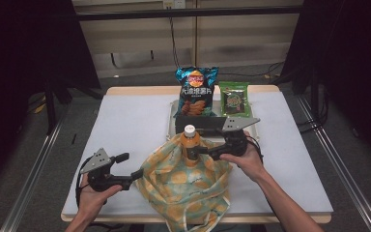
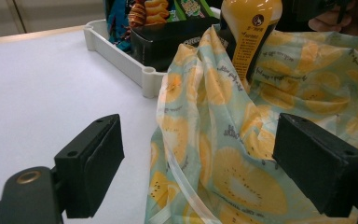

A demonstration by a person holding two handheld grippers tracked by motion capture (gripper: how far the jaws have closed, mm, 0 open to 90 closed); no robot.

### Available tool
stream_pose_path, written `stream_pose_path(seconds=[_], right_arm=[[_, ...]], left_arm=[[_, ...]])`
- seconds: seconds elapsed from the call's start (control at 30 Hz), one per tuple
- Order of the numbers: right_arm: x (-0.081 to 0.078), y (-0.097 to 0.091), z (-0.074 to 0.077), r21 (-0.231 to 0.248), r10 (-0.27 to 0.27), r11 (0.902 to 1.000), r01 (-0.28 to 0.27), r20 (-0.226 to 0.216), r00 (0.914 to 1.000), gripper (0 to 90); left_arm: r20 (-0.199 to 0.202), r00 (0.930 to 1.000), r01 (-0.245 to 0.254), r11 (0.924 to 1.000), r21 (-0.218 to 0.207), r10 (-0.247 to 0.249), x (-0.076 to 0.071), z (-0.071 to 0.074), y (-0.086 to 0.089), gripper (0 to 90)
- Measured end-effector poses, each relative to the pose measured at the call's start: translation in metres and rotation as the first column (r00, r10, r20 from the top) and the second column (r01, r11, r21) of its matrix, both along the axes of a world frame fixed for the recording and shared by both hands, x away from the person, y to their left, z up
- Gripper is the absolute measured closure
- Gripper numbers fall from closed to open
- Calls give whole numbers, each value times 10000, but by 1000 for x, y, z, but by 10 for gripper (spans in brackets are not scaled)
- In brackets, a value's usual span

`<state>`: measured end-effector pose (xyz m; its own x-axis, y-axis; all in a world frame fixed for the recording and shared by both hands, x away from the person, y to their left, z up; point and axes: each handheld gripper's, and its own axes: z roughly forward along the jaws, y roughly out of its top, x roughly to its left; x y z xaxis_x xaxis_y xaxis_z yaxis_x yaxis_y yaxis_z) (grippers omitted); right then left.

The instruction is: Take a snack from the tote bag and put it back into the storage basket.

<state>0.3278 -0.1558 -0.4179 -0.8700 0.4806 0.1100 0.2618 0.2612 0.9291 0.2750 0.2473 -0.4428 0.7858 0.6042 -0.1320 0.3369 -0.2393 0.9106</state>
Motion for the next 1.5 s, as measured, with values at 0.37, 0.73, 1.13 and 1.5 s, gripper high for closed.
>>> stream_pose_path(seconds=[0.37,0.73,1.13,1.5], right_arm=[[6,15,-1,-55,94,9999,-94,-8,10000,197],[17,30,2,-299,369,9989,-362,221,9991,265],[26,44,-9,-573,624,9964,-617,109,9980,247],[28,50,-17,-683,584,9960,-578,56,9983,297]], left_arm=[[-82,10000,-49,10000,42,49,1,-1,0,155],[-108,9999,-100,9999,64,101,1,-2,1,150],[-105,9999,-78,9999,73,78,1,-2,0,148],[-104,9999,-51,10000,44,52,1,-2,1,148]])
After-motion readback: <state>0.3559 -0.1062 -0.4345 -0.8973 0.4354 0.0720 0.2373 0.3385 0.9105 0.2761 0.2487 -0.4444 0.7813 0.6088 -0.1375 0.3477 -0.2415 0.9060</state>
